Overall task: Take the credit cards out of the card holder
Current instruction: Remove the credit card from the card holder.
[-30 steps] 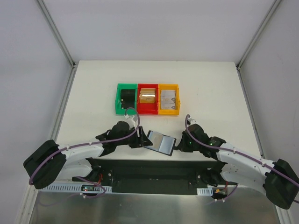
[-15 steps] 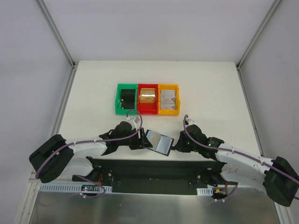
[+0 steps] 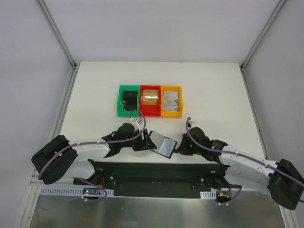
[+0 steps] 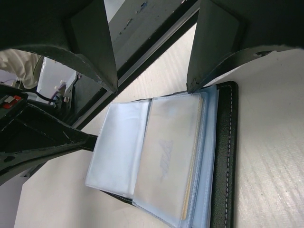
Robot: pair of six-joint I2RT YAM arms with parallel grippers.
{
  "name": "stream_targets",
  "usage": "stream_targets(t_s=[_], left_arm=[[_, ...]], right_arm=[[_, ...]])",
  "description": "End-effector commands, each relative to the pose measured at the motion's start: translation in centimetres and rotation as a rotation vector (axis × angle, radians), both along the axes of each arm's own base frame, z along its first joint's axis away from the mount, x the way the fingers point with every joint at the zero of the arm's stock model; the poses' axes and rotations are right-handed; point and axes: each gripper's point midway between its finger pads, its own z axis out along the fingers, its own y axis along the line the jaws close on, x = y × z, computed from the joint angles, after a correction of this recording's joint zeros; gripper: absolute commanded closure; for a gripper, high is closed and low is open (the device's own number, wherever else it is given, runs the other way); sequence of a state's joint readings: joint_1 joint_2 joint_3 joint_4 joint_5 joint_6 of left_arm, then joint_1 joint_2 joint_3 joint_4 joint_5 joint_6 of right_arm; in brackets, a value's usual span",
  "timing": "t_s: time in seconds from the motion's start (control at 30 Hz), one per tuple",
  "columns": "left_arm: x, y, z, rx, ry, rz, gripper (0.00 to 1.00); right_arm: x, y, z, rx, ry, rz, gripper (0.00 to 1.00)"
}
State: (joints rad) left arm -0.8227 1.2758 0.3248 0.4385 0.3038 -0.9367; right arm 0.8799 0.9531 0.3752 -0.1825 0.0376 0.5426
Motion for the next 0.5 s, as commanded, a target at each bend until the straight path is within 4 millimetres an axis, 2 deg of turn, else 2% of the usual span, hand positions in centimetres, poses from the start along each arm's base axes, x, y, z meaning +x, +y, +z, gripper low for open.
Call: stream_targets(t_s=[0.0,0.47], left_arm=[[1.54,-1.05,2.14,-0.063,-0.063,0.022,0.41],[1.72,-1.99,2.31,-0.087,-0.071,0.000,0.41]], right_arm=[[0.14,0.48,0.26,0.019,-0.006,-0.007,1.00],[0.10,0.46,0.22,0.016,-0.008,-0.002,1.00]])
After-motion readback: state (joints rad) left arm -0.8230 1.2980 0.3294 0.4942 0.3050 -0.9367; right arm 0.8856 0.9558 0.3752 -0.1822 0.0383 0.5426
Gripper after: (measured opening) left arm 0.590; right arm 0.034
